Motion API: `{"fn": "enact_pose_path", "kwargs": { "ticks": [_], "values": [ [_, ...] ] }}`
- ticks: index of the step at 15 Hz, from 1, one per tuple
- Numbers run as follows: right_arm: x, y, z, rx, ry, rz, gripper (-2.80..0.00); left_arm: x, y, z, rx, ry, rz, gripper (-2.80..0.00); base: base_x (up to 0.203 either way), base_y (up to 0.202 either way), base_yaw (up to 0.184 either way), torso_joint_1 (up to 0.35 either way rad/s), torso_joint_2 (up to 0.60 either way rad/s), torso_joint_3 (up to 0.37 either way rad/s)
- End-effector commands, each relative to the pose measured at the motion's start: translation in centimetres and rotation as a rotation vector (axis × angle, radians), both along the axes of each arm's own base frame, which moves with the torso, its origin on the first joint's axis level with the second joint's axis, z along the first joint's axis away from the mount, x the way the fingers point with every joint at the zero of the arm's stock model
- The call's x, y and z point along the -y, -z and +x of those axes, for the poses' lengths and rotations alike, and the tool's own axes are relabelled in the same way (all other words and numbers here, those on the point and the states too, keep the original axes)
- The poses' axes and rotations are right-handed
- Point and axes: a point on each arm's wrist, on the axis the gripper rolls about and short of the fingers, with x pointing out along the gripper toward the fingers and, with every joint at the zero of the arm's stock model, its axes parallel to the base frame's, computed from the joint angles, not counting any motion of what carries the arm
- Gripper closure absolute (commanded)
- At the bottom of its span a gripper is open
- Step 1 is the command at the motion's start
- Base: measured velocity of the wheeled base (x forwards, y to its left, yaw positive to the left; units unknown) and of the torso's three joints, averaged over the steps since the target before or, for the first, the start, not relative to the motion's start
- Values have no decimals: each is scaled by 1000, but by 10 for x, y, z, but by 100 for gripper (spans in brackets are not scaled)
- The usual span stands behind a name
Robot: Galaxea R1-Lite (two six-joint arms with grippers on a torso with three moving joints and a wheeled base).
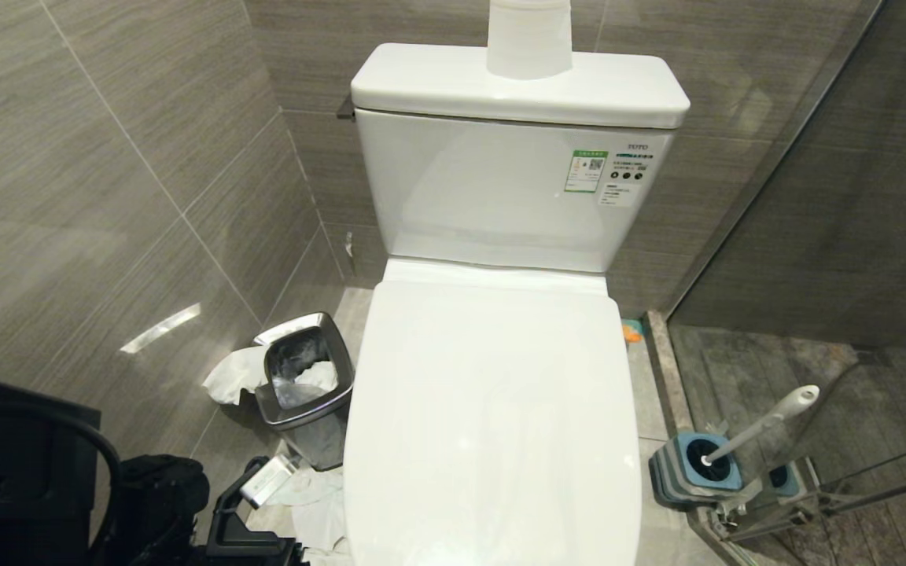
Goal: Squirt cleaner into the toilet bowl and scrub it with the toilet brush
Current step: Use the left hand to lift the toilet lid slightly
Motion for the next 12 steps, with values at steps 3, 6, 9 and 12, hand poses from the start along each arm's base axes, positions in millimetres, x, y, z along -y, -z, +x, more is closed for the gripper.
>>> {"fn": "enact_pose_path", "kwargs": {
  "ticks": [3,6,9,12],
  "values": [
    [0,0,0,0,-1,0,0,-3,3,3,6,-43,19,-280,0,0,0,0,0,0],
    [0,0,0,0,-1,0,0,-4,12,5,1,-120,86,-280,0,0,0,0,0,0],
    [0,0,0,1,-1,0,0,-7,23,8,29,-159,142,-280,0,0,0,0,0,0],
    [0,0,0,0,-1,0,0,-12,26,10,26,-180,151,-280,0,0,0,0,0,0]
  ]
}}
